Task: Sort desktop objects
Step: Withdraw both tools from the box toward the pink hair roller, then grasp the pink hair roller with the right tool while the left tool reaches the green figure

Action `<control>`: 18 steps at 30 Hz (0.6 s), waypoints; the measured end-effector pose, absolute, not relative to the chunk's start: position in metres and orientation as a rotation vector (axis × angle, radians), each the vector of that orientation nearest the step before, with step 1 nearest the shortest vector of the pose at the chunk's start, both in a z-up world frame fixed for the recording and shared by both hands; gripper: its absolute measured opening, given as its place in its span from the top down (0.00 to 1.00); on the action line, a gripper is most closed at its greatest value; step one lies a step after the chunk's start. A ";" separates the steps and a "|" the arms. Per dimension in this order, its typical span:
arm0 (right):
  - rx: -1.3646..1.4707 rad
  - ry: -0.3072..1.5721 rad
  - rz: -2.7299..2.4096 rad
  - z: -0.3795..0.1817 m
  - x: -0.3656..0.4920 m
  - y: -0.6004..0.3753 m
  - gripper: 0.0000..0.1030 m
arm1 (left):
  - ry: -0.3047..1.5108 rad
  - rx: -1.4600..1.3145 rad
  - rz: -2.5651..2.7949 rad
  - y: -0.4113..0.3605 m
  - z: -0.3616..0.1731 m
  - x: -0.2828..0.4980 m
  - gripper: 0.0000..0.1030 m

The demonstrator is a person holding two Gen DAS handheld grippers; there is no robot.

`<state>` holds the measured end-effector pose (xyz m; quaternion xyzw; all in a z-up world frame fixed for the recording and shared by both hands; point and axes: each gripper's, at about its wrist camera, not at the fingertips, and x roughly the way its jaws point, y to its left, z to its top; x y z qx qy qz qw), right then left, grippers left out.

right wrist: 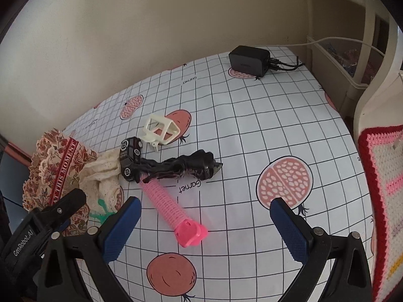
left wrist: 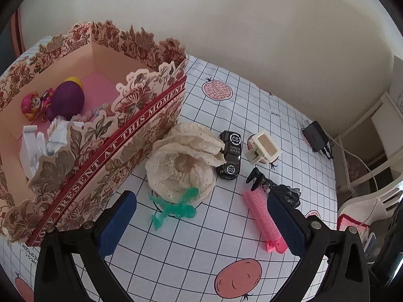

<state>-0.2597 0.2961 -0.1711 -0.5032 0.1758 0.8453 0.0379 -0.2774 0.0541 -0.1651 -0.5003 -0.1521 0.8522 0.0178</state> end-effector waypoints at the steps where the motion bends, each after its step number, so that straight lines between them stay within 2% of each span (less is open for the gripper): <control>1: -1.565 0.514 2.578 -0.174 -0.261 0.293 0.00 | -0.472 -1.565 2.644 0.054 -0.168 -0.277 0.00; 10: -1.667 0.433 2.536 -0.191 -0.265 0.278 0.00 | -0.465 -1.640 2.622 0.045 -0.186 -0.279 0.00; 18: -1.720 0.382 2.538 -0.197 -0.268 0.261 0.14 | -0.436 -1.669 2.590 0.044 -0.193 -0.279 0.00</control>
